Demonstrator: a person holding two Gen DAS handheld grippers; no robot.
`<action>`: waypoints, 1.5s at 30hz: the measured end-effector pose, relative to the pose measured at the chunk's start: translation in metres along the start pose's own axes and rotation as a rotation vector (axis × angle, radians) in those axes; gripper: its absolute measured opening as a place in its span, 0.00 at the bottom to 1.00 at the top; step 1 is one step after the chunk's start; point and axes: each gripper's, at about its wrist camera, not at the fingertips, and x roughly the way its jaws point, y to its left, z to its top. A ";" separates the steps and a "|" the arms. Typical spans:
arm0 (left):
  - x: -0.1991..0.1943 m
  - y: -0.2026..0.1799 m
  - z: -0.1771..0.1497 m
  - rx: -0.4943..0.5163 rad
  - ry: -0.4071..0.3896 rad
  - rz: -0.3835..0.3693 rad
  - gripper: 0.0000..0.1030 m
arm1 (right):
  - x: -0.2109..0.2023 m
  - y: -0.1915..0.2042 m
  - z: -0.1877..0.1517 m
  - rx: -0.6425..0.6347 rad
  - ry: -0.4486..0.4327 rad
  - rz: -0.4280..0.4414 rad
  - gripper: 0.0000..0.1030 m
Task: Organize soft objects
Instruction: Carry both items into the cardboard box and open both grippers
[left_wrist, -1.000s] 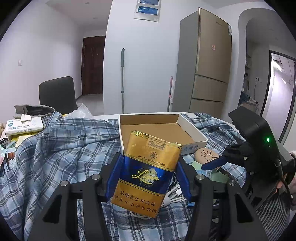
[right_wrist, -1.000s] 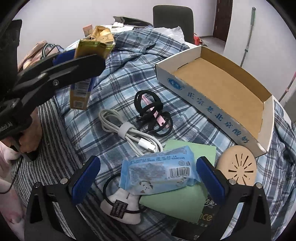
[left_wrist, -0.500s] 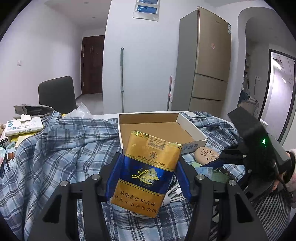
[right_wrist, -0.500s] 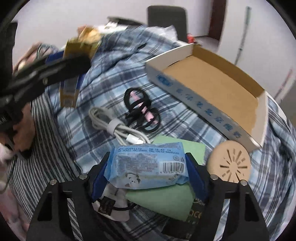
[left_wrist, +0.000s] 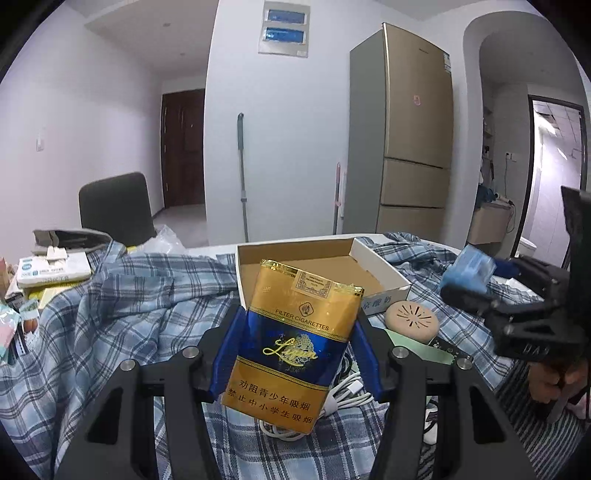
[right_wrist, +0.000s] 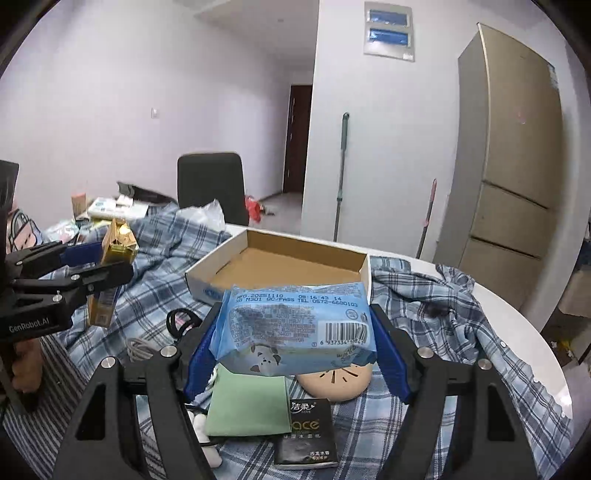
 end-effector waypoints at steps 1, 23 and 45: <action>-0.001 -0.001 0.000 0.006 -0.005 0.003 0.57 | 0.000 -0.001 0.002 0.008 -0.024 -0.008 0.71; 0.003 -0.004 0.143 -0.018 -0.145 0.066 0.57 | -0.022 -0.035 0.123 0.105 -0.263 -0.087 0.72; 0.176 0.012 0.090 -0.013 0.247 0.055 0.61 | 0.150 -0.065 0.065 0.168 0.128 -0.031 0.72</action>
